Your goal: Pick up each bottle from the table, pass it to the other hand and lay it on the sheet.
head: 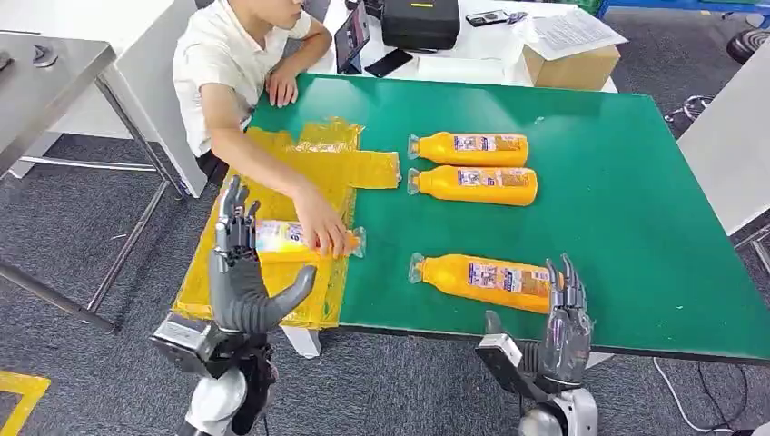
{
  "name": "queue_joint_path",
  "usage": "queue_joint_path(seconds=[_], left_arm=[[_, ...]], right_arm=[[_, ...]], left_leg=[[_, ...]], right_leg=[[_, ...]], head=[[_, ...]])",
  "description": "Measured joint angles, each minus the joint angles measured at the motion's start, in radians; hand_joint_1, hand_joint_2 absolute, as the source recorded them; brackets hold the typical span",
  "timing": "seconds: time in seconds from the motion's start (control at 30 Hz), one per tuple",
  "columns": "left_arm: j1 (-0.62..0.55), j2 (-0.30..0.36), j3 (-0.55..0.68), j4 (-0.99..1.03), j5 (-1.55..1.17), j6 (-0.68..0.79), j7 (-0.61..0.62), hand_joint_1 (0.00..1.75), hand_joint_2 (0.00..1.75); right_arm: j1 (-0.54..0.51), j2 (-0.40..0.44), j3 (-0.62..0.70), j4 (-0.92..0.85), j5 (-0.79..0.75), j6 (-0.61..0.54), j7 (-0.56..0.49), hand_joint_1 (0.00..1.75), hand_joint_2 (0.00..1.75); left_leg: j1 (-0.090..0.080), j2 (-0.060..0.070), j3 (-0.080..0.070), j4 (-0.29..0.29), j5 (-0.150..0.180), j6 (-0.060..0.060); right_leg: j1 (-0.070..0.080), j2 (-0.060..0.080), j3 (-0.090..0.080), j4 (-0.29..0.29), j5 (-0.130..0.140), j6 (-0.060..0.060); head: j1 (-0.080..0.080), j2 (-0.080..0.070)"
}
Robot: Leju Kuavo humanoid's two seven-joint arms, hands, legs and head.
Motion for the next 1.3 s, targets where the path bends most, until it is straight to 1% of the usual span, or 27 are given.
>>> queue_joint_path(seconds=[0.1, 0.2, 0.4, 0.7, 0.97, 1.2, 1.3], left_arm=[[0.018, 0.0, -0.007, -0.041, 0.016, 0.0, 0.004, 0.0, 1.75], [0.031, 0.005, -0.017, -0.067, -0.012, 0.031, -0.022, 0.0, 1.75], [0.045, 0.011, -0.033, -0.096, -0.025, 0.04, -0.029, 0.0, 1.75], [0.055, 0.016, -0.048, -0.099, -0.022, 0.013, -0.018, 0.0, 1.75], [0.052, 0.016, -0.061, -0.098, -0.012, -0.005, -0.009, 0.0, 1.75], [0.05, 0.013, -0.071, -0.097, 0.009, -0.013, 0.0, 0.0, 1.75], [0.048, 0.013, -0.074, -0.093, 0.016, -0.013, 0.016, 0.0, 1.75]], right_arm=[[-0.007, -0.037, 0.013, 0.054, 0.018, 0.0, 0.038, 0.0, 1.75], [-0.024, -0.082, 0.055, 0.099, 0.043, 0.0, 0.1, 0.0, 1.75], [-0.066, -0.154, 0.124, 0.165, 0.077, -0.001, 0.169, 0.0, 1.75], [-0.112, -0.238, 0.225, 0.215, 0.233, 0.015, 0.314, 0.0, 1.75], [-0.184, -0.295, 0.28, 0.241, 0.28, 0.024, 0.348, 0.0, 1.75], [-0.244, -0.33, 0.316, 0.282, 0.276, 0.074, 0.387, 0.0, 1.75], [-0.268, -0.335, 0.32, 0.317, 0.251, 0.123, 0.403, 0.0, 1.75]], left_leg=[[0.0, 0.001, 0.0, 0.0, 0.0, 0.0], [0.0, 0.0, 0.0, 0.0, 0.0, 0.0], [0.0, 0.001, 0.0, 0.0, 0.0, 0.0], [0.0, 0.001, 0.0, 0.0, 0.0, 0.0], [0.0, 0.001, 0.0, 0.0, 0.0, 0.001], [0.0, 0.001, 0.0, 0.0, 0.0, 0.001], [0.0, 0.001, 0.0, 0.0, 0.0, 0.001]], right_leg=[[0.0, 0.0, 0.0, 0.0, 0.0, 0.0], [0.0, 0.0, 0.0, 0.0, 0.001, 0.0], [0.0, 0.0, 0.0, 0.0, 0.001, 0.0], [0.0, 0.0, 0.0, 0.0, 0.001, 0.0], [0.0, 0.0, 0.0, 0.0, 0.001, 0.0], [0.0, 0.0, 0.0, 0.0, 0.001, 0.0], [0.0, 0.0, 0.0, 0.0, 0.001, 0.0]], head=[[0.0, 0.0], [0.0, 0.0], [0.0, 0.0], [0.0, 0.0], [0.0, 0.0], [0.0, 0.0], [0.0, 0.0]])
